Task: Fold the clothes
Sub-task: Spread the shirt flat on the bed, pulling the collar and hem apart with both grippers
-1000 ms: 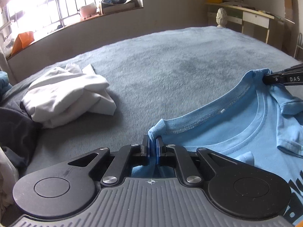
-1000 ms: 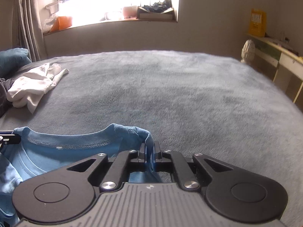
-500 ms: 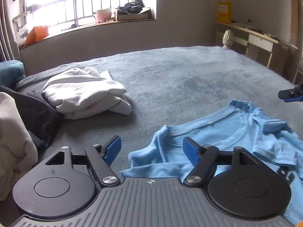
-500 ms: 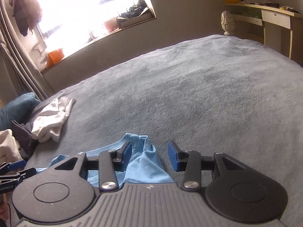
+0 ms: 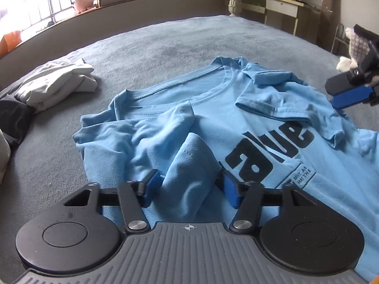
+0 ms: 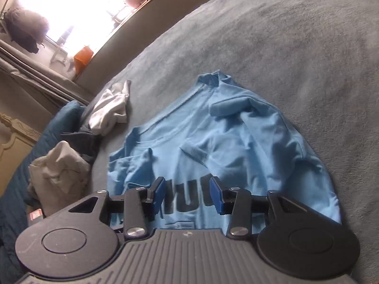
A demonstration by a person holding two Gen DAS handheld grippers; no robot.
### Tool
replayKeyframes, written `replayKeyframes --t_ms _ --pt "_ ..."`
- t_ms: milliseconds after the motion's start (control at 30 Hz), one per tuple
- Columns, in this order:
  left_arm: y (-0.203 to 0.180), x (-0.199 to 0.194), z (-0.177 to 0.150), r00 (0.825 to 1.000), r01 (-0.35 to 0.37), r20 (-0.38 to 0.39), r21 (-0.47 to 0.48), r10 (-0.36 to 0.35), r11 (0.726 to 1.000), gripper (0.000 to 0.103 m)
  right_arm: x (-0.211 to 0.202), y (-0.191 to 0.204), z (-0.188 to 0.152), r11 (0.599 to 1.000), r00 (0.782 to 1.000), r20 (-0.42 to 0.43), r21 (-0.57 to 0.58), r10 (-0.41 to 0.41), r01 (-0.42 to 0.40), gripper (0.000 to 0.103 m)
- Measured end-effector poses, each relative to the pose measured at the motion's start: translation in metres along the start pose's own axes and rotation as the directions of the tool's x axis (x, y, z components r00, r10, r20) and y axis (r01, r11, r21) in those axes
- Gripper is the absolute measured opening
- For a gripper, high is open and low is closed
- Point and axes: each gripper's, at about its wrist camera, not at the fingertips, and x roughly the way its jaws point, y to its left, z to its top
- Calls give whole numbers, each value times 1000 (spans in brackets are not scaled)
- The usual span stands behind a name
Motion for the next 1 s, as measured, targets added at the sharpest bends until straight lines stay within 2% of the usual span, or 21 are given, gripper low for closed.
replayKeyframes --t_ms 33,133,267,367,433,600,733,800,833,867,933,967,1000 --pt "3 0 -1 1000 -6 5 -29 7 1000 26 3 -7 -5 1000 1000 8 24 3 -4 43" --pt "21 -9 -1 999 20 29 -168 -15 986 13 9 -30 -15 992 999 24 124 33 -35 41" --pt "48 -29 -3 997 26 75 -312 -3 950 8 17 -61 -30 964 996 49 254 69 -79 36" --pt "70 -48 -3 992 -20 108 -382 66 924 8 22 -82 -39 934 993 69 340 92 -110 35" --pt "88 -63 -3 983 -57 134 -431 126 900 7 20 -84 -39 930 993 75 350 95 -116 35" --pt "133 -91 -8 945 -162 154 -544 288 823 7 11 -69 -34 964 995 72 255 66 -82 36" --pt "160 -88 -21 924 -251 90 -590 371 767 8 3 -45 -28 996 996 83 87 17 -24 37" --pt "170 -78 -32 924 -288 14 -630 382 721 11 2 -29 -26 1000 995 101 -16 0 2 37" --pt "175 -74 -38 923 -308 -26 -649 384 696 17 1 -23 -26 998 994 113 -59 -14 21 37" --pt "180 -73 -45 915 -330 -56 -674 400 660 29 1 -17 -26 994 991 128 -102 -29 43 37" --pt "190 -75 -62 894 -374 -113 -722 434 582 33 3 -8 -26 979 986 156 -178 -66 94 37" --pt "193 -78 -67 881 -392 -121 -728 457 562 33 5 -4 -26 969 982 170 -214 -86 122 37" --pt "192 -82 -70 864 -416 -122 -720 489 556 33 7 -1 -26 957 978 180 -250 -102 146 37"
